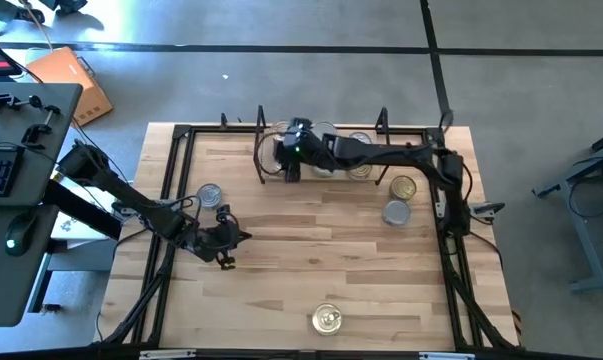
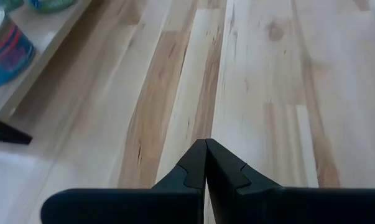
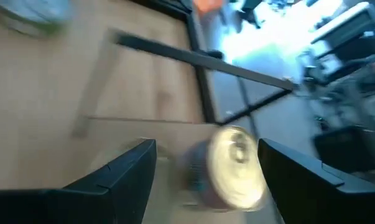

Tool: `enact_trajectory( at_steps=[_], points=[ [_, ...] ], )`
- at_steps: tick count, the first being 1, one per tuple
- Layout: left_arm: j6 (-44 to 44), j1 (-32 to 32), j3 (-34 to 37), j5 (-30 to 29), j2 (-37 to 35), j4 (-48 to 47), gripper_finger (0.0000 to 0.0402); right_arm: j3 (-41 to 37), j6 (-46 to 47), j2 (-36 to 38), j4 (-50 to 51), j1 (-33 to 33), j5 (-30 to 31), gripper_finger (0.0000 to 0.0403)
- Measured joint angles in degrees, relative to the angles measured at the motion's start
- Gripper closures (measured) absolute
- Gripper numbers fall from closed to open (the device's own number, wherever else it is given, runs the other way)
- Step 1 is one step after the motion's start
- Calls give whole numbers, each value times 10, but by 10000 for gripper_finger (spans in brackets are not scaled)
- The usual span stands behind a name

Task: Stack canned seafood by type on shelf
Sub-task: Stack the green tuna can on top of the green tuna can on the shelf

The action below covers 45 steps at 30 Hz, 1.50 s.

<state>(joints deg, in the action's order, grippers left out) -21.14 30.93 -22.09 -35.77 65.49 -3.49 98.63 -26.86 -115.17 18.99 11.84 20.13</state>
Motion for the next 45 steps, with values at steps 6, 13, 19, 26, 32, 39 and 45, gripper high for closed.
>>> enact_trajectory(
  at_steps=[6, 13, 19, 26, 32, 39, 45],
  points=[
    [-50, 20, 0, 1, 0, -46, 402, 0, 73, 18, 110, -77, -127, 128],
    [-67, 38, 0, -8, 0, -59, 402, -51, 142, 28, 154, -159, -163, 128],
    [-63, 37, 0, -22, 0, -56, 402, -204, 273, 71, 81, -207, -124, 128],
    [-34, 36, 0, -55, 2, -17, 402, -280, 434, 128, 82, -307, -25, 128],
    [4, 36, 0, -54, 14, 32, 401, -281, 553, 159, 92, -391, -7, 128],
    [-27, 35, 0, -54, 35, 15, 402, -303, 687, 162, 93, -470, 106, 128],
    [-219, -22, 0, -75, -8, -175, 402, -360, 811, 162, 94, -516, 209, 128]
  ],
)
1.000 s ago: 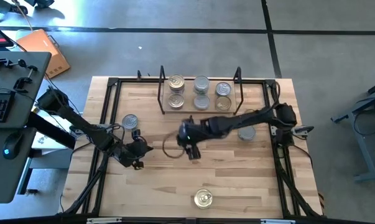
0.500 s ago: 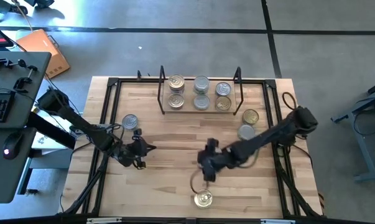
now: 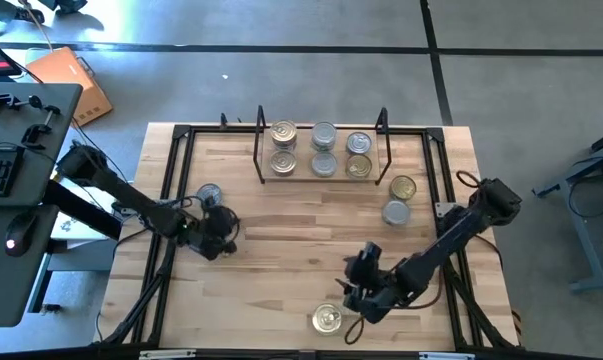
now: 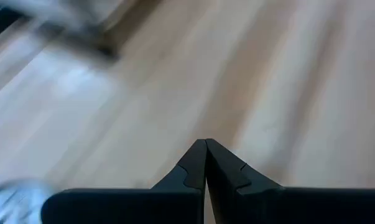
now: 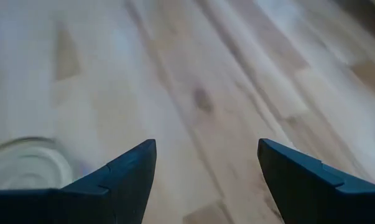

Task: Stack canned seafood by type on shelf
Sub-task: Stack the green tuna can on top of the green tuna can on the shelf

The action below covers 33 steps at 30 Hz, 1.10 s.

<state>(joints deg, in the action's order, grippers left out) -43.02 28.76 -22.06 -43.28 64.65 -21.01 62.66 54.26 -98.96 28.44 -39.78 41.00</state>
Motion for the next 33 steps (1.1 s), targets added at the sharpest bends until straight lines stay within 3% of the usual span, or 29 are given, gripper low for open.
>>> enact_trajectory(
  at_steps=[3, 9, 14, 20, 26, 33],
  points=[
    [-65, -30, 0, -1, -15, -75, 401, -27, 55, 0, -4, -13, 33, 128],
    [-106, -58, 0, 3, -17, -125, 402, -51, 127, 0, 25, -40, 36, 128],
    [-111, -59, -9, 30, -22, -142, 402, -23, 254, 1, 180, -60, 29, 128],
    [-181, -59, -47, 34, -31, -257, 402, -14, 442, 1, 368, -69, -24, 128],
    [-158, -56, -47, 33, -28, -237, 402, -48, 647, 1, 511, -61, -136, 128],
    [-56, -54, -47, 32, -28, -142, 401, -97, 652, 46, 479, -23, -90, 128]
  ],
)
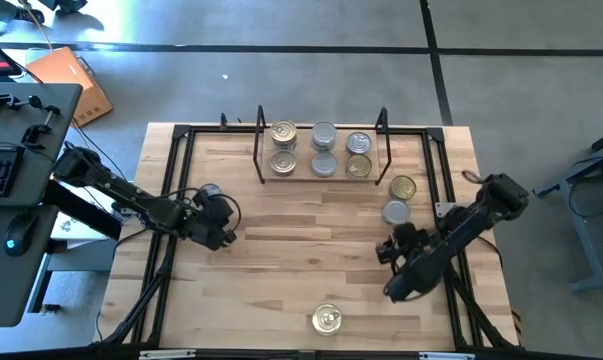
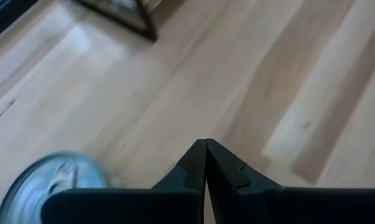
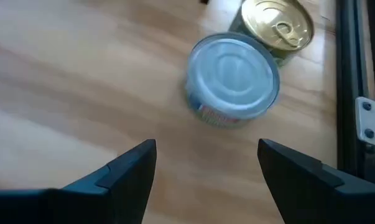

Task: Stack canned seafood by type on shelf
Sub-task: Stack the green tuna can on top of the green tuna can on the shelf

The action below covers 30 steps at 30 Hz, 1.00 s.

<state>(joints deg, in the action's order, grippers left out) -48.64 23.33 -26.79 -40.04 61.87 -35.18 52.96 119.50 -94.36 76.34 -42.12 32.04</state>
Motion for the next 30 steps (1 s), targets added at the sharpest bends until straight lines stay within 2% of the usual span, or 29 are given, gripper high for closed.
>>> enact_trajectory(
  at_steps=[7, 13, 16, 20, 26, 30],
  points=[
    [70, 0, 0, 0, 0, 60, 402, -61, -74, 104, -20, 97, 32, 128],
    [73, 0, 0, 0, 0, 62, 401, -126, -244, 177, -108, 236, 21, 148],
    [73, 0, 0, 0, 0, 61, 401, -146, -335, 187, -143, 309, 12, 178],
    [73, 0, 0, 0, 0, 61, 401, -158, -396, 187, -143, 387, -6, 233],
    [74, 0, 0, 0, 0, 61, 401, -175, -461, 187, -162, 454, -6, 319],
    [82, 0, 0, 0, 0, 61, 402, -200, -503, 187, -217, 485, -6, 376]
  ],
)
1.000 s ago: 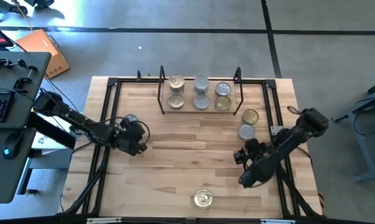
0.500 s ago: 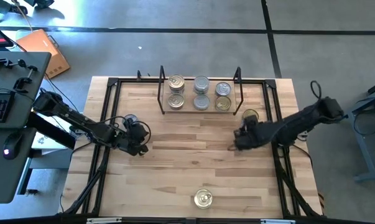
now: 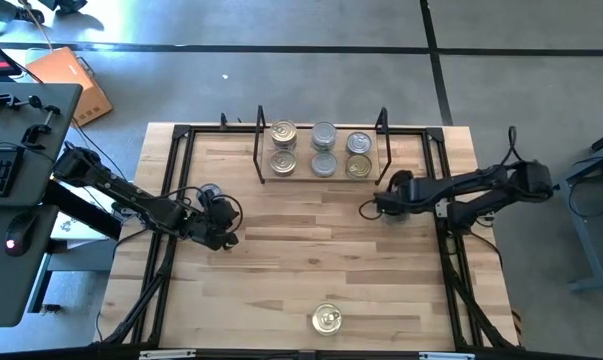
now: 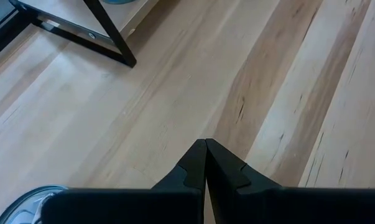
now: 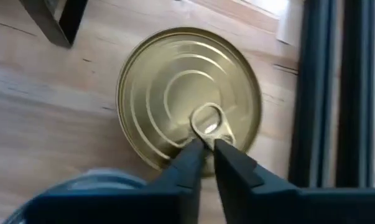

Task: Stack canned seafood by type on shelf
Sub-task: Stack the green tuna can on top of the green tuna can on the shelf

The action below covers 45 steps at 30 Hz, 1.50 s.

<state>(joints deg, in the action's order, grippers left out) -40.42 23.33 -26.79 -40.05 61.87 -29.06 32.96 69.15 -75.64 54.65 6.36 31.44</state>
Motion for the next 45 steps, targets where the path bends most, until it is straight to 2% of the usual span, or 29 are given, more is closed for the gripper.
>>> enact_trajectory(
  at_steps=[2, 8, 13, 18, 23, 30, 39, 45],
  points=[
    [1, 0, 0, 0, 0, 0, 401, -13, -28, 1, -32, 10, 10, 396],
    [2, 0, 0, 0, 0, 0, 401, -16, -48, 1, -58, 11, 8, 393],
    [2, 0, 0, 0, 0, 0, 402, 14, -52, 1, -63, -10, -59, 399],
    [1, 0, 0, 1, 0, 0, 401, 43, -47, 1, -77, -36, -160, 402],
    [2, 0, 0, 5, 0, 0, 401, 48, -47, 0, -148, -71, -225, 402],
    [1, 0, 0, 5, 0, 1, 402, 49, -51, -56, -276, -124, -238, 403],
    [14, 0, 0, 6, 0, 26, 402, 54, -99, -162, -517, -177, -229, 403],
    [63, 0, 0, 27, 1, 87, 401, 125, -156, -232, -537, -194, -208, 403]
  ],
)
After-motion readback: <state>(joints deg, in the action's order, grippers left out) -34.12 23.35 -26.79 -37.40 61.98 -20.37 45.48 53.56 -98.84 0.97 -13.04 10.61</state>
